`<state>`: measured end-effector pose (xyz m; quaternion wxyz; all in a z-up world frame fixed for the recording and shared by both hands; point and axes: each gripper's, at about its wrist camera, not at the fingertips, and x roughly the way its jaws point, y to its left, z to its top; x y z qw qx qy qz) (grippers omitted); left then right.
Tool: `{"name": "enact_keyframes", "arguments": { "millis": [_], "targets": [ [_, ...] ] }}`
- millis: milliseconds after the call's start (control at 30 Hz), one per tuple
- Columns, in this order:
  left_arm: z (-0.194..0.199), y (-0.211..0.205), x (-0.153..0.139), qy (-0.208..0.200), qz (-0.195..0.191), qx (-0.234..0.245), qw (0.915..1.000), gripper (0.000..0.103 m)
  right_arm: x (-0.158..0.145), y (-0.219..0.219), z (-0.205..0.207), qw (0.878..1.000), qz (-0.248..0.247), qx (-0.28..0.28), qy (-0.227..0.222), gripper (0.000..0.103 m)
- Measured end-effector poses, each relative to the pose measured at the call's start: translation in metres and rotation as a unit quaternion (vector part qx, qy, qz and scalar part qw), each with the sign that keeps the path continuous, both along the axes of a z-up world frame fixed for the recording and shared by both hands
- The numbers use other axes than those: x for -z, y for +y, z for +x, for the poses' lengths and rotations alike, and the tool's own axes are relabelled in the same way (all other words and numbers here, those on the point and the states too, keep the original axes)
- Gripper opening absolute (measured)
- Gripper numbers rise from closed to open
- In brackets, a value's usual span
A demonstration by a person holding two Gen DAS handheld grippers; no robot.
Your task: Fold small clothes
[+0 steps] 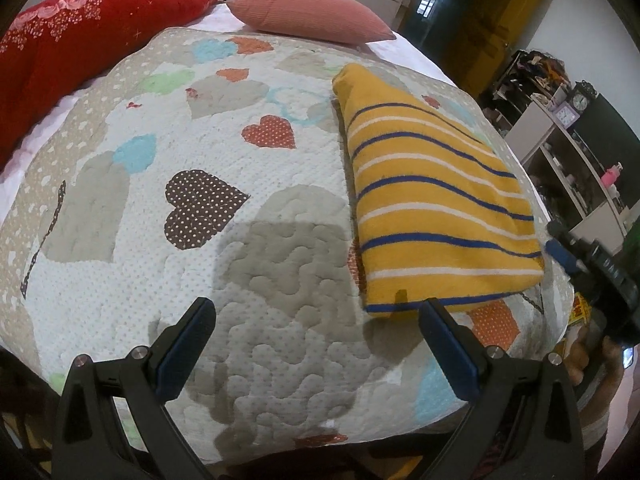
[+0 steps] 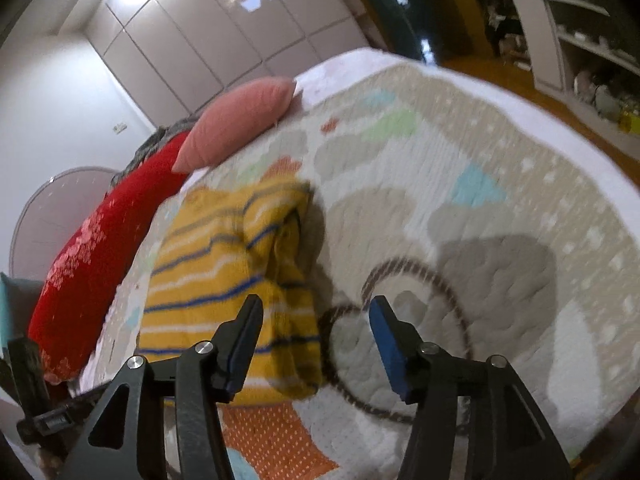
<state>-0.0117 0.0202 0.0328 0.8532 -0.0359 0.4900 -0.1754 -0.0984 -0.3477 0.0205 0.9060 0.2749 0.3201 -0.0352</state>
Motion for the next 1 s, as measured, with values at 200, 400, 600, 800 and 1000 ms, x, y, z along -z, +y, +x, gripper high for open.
{"name": "enact_keyframes", "arguments": {
  "millis": [200, 400, 600, 800, 1000],
  "targets": [
    [0.0, 0.003, 0.0, -0.007, 0.001, -0.001, 1.0, 0.101, -0.029, 0.002, 0.012, 0.999, -0.02, 0.016, -0.029, 0.062],
    [-0.001, 0.009, 0.002, -0.004, 0.003, -0.007, 1.0, 0.101, -0.045, 0.058, 0.074, 0.991, -0.017, -0.126, -0.041, 0.062],
    [-0.003, 0.023, -0.005, -0.019, 0.01, -0.018, 0.9996, 0.101, -0.004, 0.074, 0.121, 0.988, -0.039, -0.15, 0.018, 0.052],
    [0.015, 0.036, -0.001, -0.008, 0.004, -0.031, 0.9995, 0.101, -0.013, 0.058, 0.099, 0.992, -0.067, -0.107, 0.018, 0.051],
    [0.046, 0.027, 0.0, -0.002, -0.049, -0.01, 0.9988, 0.101, -0.022, 0.018, 0.086, 0.997, -0.003, -0.082, -0.007, 0.076]
  ]
}}
